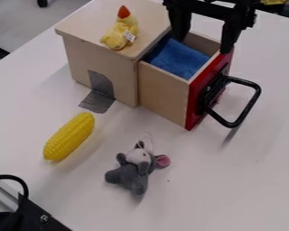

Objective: Move the yellow duck on the table

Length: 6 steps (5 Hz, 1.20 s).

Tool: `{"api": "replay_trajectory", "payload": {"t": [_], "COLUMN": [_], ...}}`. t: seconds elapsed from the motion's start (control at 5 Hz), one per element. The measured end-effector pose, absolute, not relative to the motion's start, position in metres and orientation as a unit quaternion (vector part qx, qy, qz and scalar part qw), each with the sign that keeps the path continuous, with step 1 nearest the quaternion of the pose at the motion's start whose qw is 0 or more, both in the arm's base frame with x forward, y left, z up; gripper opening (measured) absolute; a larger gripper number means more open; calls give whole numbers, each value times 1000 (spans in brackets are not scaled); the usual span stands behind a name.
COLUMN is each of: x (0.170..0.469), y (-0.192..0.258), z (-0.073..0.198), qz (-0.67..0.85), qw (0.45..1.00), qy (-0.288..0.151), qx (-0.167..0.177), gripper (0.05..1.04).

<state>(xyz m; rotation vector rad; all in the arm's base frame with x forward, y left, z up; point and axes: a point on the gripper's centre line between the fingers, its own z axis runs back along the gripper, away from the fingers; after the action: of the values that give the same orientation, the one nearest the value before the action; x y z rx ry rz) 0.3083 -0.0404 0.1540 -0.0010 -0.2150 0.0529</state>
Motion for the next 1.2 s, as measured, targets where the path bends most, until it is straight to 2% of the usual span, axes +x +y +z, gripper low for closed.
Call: {"api": "replay_trajectory", "payload": {"t": [0.2, 0.4, 0.6, 0.8, 1.2], "x": [306, 306, 307, 308, 310], "y": [-41, -11, 25, 60, 98], "z": [144, 145, 157, 167, 157], "qz": [27, 38, 74, 94, 91], "qw": [995, 996, 994, 991, 993], "qy": [-91, -75, -73, -89, -69], "qx": [1, -12, -13, -18, 20], "gripper": [999, 999, 999, 999, 999]}}
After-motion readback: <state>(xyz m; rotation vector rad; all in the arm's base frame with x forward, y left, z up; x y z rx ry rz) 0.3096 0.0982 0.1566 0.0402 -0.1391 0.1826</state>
